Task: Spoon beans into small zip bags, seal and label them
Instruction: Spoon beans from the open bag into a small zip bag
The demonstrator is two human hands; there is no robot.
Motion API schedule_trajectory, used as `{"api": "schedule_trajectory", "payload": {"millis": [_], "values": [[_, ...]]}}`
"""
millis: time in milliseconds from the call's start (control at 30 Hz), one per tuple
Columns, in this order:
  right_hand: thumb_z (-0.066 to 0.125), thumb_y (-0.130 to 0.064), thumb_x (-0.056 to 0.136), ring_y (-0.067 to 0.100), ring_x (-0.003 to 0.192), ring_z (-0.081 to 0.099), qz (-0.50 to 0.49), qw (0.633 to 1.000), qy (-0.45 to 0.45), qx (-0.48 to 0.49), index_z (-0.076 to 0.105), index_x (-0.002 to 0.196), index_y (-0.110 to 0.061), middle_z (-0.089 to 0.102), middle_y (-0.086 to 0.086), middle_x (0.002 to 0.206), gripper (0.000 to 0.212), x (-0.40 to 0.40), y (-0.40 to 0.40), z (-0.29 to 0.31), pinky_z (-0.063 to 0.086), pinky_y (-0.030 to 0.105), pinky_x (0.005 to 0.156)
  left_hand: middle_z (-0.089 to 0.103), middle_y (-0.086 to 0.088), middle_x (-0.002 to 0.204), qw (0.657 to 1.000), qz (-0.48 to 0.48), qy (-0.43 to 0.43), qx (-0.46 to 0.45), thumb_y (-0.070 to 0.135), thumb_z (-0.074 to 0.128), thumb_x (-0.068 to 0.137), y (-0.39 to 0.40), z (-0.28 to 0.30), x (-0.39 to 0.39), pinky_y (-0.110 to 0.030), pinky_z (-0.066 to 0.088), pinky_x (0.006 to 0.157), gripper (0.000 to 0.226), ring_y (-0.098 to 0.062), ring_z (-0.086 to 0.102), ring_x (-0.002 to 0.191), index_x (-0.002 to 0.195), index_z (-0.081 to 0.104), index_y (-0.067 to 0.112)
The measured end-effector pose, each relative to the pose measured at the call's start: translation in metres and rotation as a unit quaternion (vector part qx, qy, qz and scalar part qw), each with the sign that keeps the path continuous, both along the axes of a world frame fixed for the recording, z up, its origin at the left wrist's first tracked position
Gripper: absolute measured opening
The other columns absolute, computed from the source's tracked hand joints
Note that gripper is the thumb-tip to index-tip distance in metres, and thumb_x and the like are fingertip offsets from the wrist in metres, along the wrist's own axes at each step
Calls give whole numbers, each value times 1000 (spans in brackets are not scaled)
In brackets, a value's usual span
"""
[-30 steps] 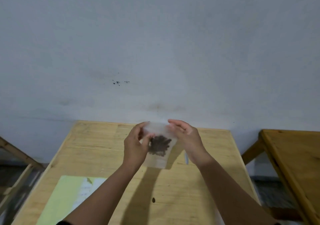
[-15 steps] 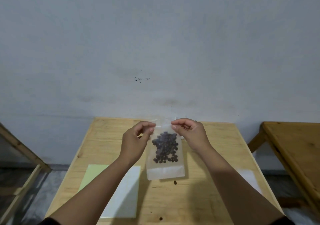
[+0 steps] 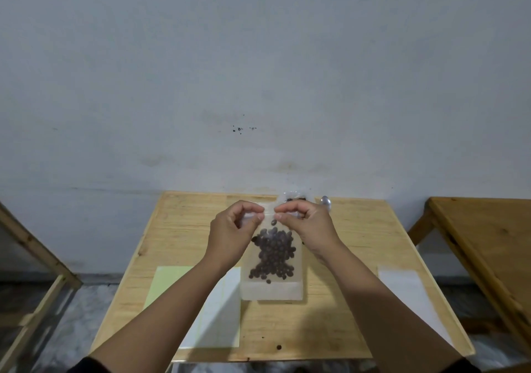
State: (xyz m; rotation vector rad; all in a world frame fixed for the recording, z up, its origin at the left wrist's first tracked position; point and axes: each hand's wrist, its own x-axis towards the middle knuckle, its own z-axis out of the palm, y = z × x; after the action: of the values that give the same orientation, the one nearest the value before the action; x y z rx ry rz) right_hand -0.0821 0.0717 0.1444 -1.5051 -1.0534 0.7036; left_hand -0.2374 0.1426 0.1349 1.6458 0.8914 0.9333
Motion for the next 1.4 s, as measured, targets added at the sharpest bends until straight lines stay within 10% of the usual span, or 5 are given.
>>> {"api": "schedule_trajectory", "payload": {"millis": [400, 633, 867, 1133, 1400], "values": [[75, -17, 76, 6, 78, 66, 3, 992, 106, -67, 72, 85, -28, 73, -10, 88, 15, -22, -15, -47, 54, 23, 71, 56, 22, 60, 999, 29, 33, -7, 21, 69, 84, -1, -32, 3, -9, 34, 49, 10, -2, 40, 46, 83, 63, 30], [74, -10, 76, 15, 78, 65, -112, 976, 114, -145, 73, 77, -23, 72, -1, 82, 14, -30, -28, -109, 54, 22, 68, 55, 2, 116, 984, -25, 174, -31, 19, 68, 85, -19, -99, -1, -18, 44, 83, 30, -9, 55, 92, 113, 62, 28], [59, -20, 86, 17, 102, 58, -63, 942, -180, -277, 66, 115, -17, 67, 8, 111, 30, -28, -28, -151, 41, 26, 85, 22, -11, 155, 934, -85, 346, -11, 21, 52, 94, -35, -148, 2, -23, 22, 111, 47, -21, 26, 141, 139, 42, 9], [46, -15, 95, 24, 142, 18, -19, 914, -302, -272, 41, 137, -5, 18, 14, 153, 44, -43, -38, -171, 10, 12, 109, 18, -13, 155, 895, -152, 414, 69, 14, 36, 99, -36, -165, 3, -19, 2, 114, 50, -21, 15, 144, 145, 23, 0], [38, -23, 98, 27, 142, 19, 85, 824, -482, -285, 26, 142, 3, 31, 17, 149, 53, -41, -46, -166, 1, 29, 116, 30, -13, 147, 846, -174, 486, 131, 16, 37, 97, -43, -157, 8, -29, 19, 115, 47, -26, 20, 140, 141, 27, 2]]}}
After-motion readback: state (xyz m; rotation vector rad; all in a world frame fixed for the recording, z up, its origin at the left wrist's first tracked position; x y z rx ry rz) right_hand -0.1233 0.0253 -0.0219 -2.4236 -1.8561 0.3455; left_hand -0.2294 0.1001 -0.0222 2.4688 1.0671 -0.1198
